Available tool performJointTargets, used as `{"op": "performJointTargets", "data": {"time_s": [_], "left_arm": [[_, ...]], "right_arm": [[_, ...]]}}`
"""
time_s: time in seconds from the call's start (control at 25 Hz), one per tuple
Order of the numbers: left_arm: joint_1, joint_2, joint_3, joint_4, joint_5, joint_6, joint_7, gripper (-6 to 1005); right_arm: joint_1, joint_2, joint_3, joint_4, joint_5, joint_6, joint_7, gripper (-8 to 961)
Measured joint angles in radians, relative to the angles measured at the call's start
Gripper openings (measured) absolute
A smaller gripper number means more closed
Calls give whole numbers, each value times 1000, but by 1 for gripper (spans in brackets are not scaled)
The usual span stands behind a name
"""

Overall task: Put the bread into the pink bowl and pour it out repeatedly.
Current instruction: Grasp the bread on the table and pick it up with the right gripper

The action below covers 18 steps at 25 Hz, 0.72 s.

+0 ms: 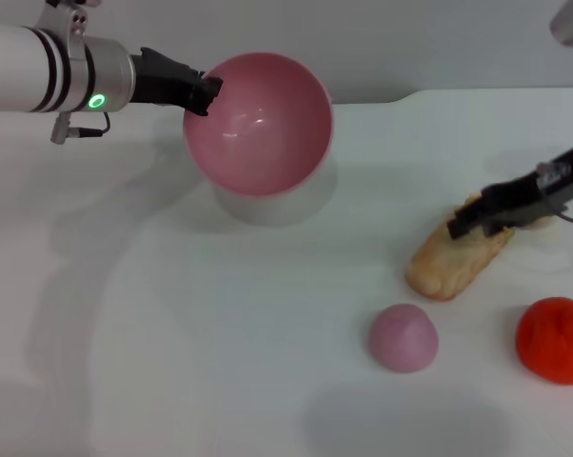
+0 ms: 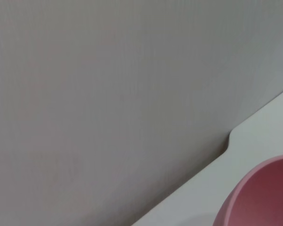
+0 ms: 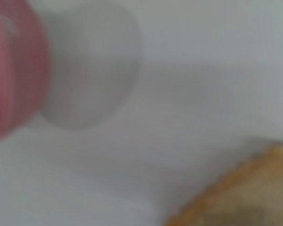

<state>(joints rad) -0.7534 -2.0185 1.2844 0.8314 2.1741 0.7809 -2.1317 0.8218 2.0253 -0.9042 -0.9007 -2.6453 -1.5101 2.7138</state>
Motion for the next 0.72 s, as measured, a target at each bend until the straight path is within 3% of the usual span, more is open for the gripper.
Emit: {"op": "performJointTargets", "data": {"time_s": [0.32,0.72], "left_arm": [[18,0,-3,0,0,12,1,47],[24,-2,-10,0,-1,12,-5,46]], "right_arm": [[21,-9,-29,-91,19,-55,-28,539],[74,-24,-102,-3,-29,-91,-119,553]]}}
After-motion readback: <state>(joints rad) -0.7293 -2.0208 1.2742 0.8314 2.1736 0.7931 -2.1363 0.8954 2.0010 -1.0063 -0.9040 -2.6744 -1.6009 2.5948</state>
